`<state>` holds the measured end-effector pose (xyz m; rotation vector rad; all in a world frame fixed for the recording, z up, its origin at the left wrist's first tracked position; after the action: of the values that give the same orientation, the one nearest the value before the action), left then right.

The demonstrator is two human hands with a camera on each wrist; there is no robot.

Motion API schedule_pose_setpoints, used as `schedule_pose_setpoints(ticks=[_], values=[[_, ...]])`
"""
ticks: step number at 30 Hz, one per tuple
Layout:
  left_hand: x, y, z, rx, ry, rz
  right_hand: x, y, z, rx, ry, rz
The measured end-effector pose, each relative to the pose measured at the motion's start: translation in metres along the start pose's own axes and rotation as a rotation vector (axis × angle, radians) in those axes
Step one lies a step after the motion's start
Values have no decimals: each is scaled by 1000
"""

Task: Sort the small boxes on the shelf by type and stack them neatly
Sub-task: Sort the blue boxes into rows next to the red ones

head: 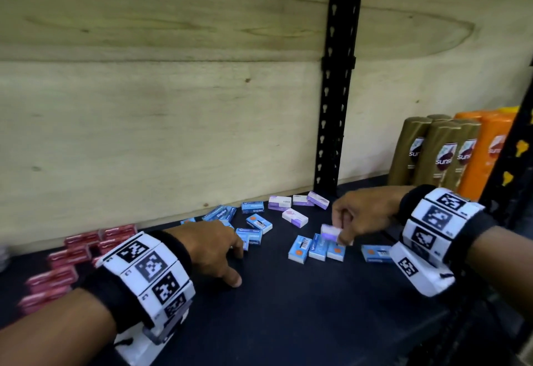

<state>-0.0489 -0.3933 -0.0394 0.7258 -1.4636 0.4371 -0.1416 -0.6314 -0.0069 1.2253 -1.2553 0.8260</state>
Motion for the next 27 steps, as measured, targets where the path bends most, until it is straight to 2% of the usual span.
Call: schedule_pose_setpoints(ticks=[4,10,15,20,27], values=[[6,1,-15,36,-24,31,7,-31,16,-86,140,87],[16,-3,-47,132,-54,52,-4,-65,23,-111,272,57],[24,-16,-81,226,-70,50,2,-80,8,-96,347,20],[28,-28,-108,246,-105,-1,25,-103,-27,59,236,132],[17,-44,-127,250,-3,-94,21,-135,-115,395,109,139]])
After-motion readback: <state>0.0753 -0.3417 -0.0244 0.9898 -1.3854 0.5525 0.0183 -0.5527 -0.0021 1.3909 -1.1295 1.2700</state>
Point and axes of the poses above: each hand's wrist, its own y-axis away from the middle knuckle, its own x-axis out of the back of the hand, z = x × y, the point moved 4 cm from there along -y, towards the middle knuckle, and after that the axes turned 10 degrees about z, right-handed, at the moved point
